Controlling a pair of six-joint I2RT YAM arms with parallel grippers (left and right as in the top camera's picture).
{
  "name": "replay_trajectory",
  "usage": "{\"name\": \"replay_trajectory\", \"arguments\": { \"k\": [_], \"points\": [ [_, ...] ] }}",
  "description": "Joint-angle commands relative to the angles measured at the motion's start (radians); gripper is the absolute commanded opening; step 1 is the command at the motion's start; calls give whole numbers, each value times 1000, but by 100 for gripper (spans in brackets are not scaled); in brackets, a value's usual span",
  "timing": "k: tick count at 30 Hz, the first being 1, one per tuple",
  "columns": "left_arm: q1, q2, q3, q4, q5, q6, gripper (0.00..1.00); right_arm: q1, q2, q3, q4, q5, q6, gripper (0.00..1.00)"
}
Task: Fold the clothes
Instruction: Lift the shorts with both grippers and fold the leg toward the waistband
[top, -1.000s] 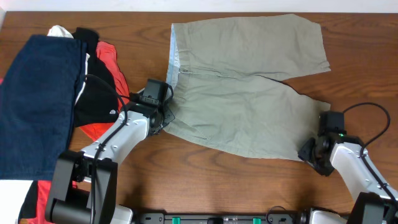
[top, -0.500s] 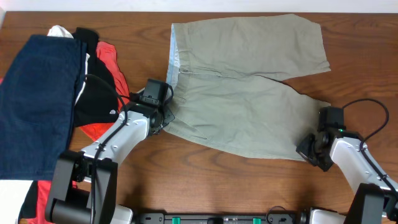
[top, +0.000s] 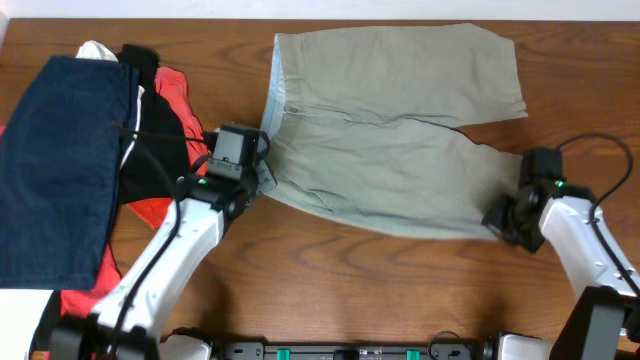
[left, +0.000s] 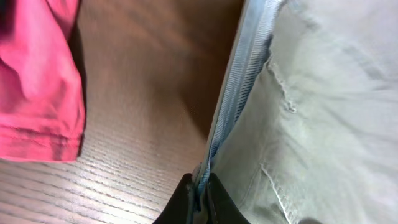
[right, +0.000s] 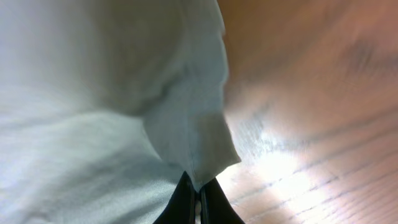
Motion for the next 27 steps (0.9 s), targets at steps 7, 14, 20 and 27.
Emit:
{"name": "replay_trajectory", "arguments": {
  "k": [7,14,20,27],
  "points": [
    [6,-234,55,-56,-137,92,6,-66,-18,267,-113,-25,-114,1],
    [5,-305,114,-128,-135,97,6,-131,-86,394,-185,-128,-183,1],
    [5,-348,153,-338,-135,87,6,-137,-194,464,-277,-128,-214,1],
    [-18,-471,156,-545,-125,9,6,-137,-364,478,-335,-129,-235,1]
  ]
}}
